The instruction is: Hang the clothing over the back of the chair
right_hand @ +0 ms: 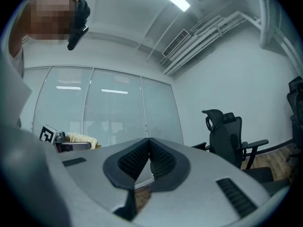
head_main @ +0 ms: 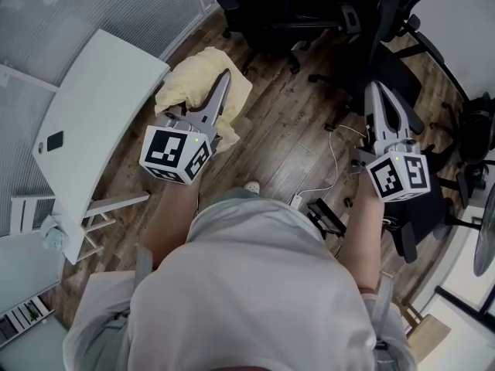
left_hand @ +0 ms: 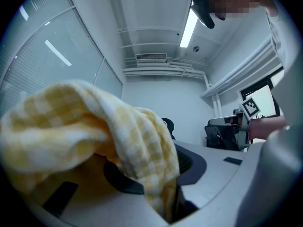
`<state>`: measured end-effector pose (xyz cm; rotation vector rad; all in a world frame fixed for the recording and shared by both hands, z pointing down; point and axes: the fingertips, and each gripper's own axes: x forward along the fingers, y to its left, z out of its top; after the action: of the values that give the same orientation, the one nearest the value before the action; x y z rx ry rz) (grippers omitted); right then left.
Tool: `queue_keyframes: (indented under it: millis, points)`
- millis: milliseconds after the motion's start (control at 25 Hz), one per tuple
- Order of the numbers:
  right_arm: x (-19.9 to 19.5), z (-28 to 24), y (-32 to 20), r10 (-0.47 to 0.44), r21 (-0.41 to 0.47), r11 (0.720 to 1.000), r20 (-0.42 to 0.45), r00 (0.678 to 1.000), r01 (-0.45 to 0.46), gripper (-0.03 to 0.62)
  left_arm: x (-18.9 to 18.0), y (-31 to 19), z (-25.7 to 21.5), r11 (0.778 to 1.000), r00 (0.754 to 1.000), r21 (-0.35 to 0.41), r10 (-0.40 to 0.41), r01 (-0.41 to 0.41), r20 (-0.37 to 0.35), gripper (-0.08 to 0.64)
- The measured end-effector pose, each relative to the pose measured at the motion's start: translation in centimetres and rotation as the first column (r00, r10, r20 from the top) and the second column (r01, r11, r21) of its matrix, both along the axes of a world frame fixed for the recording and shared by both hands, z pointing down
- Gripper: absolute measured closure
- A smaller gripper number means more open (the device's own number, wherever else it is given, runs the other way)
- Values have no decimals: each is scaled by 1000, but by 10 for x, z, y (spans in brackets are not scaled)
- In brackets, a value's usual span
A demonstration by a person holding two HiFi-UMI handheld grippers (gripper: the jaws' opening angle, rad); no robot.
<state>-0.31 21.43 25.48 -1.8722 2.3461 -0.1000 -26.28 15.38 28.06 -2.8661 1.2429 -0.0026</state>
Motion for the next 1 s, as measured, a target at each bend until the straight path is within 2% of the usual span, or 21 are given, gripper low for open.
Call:
queue_keyframes:
  millis: [280, 600, 840, 1000]
  points:
    - [4, 0, -35, 11, 5, 1000, 6, 1000, -11, 571, 6, -36, 0, 1000, 1000, 5, 15, -15, -2, 433]
    - [16, 7, -58, 9, -12, 1000, -11, 1000, -9, 571, 15, -56, 5, 1000, 1000, -9, 18, -18, 0, 433]
    - [30, 9, -80, -5, -25, 1000, 3, 1000, 5, 571, 24, -70, 7, 1000, 1000, -26, -5, 5, 2, 433]
    - [40, 9, -102, -49, -27, 998, 4, 999, 49, 571, 32, -82, 6, 999, 999, -32, -42, 42, 1, 433]
